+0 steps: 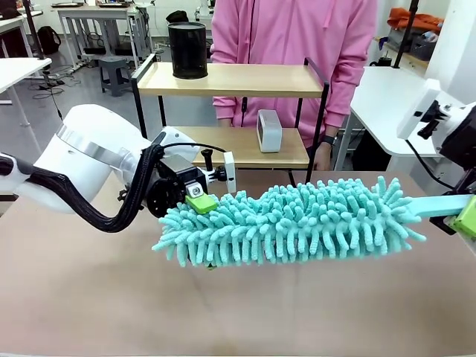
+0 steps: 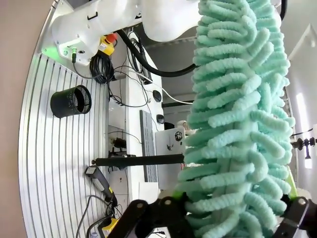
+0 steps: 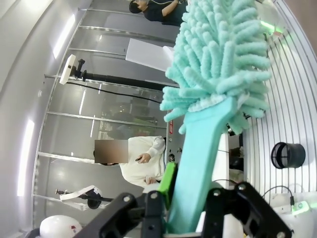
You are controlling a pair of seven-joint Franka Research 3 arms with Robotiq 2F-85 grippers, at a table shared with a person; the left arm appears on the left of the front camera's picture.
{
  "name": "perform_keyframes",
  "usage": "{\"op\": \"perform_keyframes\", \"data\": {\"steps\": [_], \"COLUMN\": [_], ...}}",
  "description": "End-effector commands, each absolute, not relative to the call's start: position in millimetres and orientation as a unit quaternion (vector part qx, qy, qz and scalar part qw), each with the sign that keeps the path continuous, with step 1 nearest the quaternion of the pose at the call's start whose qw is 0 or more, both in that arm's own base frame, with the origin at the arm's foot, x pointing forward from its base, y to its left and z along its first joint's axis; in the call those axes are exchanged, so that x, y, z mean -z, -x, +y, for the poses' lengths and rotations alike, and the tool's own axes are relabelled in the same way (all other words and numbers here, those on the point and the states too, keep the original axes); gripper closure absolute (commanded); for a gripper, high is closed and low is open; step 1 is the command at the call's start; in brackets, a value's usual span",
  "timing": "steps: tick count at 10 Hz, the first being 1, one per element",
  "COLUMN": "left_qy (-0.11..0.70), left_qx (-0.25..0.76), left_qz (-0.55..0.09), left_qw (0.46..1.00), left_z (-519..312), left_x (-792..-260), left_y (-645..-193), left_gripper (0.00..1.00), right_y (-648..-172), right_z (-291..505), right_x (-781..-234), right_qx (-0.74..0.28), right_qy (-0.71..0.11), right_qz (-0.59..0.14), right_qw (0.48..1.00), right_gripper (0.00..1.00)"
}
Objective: Clean the shelf.
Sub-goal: Hand the Duster back to the human.
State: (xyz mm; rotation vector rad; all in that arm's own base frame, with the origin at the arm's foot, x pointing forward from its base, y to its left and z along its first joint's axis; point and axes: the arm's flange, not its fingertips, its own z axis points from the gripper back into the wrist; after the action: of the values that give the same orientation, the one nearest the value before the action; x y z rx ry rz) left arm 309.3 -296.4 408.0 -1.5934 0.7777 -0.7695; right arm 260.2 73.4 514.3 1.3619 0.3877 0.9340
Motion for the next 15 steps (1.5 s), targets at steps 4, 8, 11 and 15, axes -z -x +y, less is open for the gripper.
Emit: {"op": "perform_keyframes", "data": {"steps": [4, 8, 11, 15], "left_qy": [0.678, 0.684, 0.688, 0.681], "left_qx": [0.346, 0.343, 0.340, 0.349], "left_qz": [0.315, 0.308, 0.306, 0.300], "left_qw": [0.567, 0.566, 0.564, 0.570], "left_z": [-294.4, -293.9, -291.8, -291.7], "left_x": [-409.4, -409.9, -410.9, -411.1], "left_y": [-306.3, -307.2, -309.5, -310.4], "left_gripper": [1.00, 1.00, 1.00, 1.00], "right_y": [-262.7, -263.2, -264.8, -263.7], "right_z": [69.0, 67.7, 67.3, 64.2], "right_x": [-518.9, -517.5, -515.9, -515.8], "right_qx": [-0.423, -0.419, -0.412, -0.413], "right_qy": [-0.614, -0.610, -0.610, -0.614], "right_qz": [0.172, 0.175, 0.176, 0.177], "right_qw": [0.644, 0.649, 0.653, 0.648], "right_gripper": [0.89, 0.89, 0.89, 0.00]}}
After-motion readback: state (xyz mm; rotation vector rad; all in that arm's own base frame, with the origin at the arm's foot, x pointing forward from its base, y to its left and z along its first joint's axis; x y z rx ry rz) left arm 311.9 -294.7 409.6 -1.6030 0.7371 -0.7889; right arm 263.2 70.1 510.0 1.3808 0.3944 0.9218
